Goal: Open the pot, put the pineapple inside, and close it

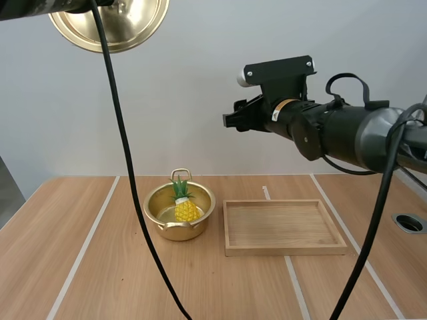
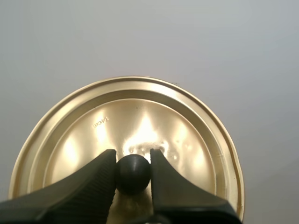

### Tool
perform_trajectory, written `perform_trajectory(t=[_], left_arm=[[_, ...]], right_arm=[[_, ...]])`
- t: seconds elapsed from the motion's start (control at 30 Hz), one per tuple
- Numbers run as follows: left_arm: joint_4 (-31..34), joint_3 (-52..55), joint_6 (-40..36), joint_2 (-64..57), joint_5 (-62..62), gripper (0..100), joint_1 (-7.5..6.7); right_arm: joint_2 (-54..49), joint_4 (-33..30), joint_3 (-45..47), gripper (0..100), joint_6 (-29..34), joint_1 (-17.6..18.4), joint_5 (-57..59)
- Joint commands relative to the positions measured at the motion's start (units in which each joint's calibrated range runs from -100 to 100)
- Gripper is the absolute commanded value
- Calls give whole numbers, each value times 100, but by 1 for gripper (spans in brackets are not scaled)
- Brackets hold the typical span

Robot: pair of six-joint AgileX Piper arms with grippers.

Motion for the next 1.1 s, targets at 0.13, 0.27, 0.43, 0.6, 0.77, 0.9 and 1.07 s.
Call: perform_trajectory(t=[0.13, 0.27, 0.43, 0.6, 0.77, 0.9, 1.07], left_arm=[[-62, -39, -59, -39, -57, 0, 13], [-62, -39, -59, -39, -57, 0, 13], [-62, -39, -59, -39, -57, 0, 13], [-62, -39, -59, -39, -57, 0, 13], [-62, -39, -59, -39, -57, 0, 13], [-62, -39, -59, -39, -57, 0, 13], [-78, -39, -59, -21, -57, 0, 13]], right_arm=[[-654, -216, -59, 0, -23, -241, 553], [-1082, -242, -59, 0, -23, -300, 816], [-1647, -254, -59, 0, -23, -300, 1557], [-2111, -506, -59, 0, -23, -300, 2212], [-2562, -541, -59, 0, 11, -300, 2301], [-2800, -541, -59, 0, 121, -300, 2863], [-2919, -541, -59, 0, 121, -407, 3217]])
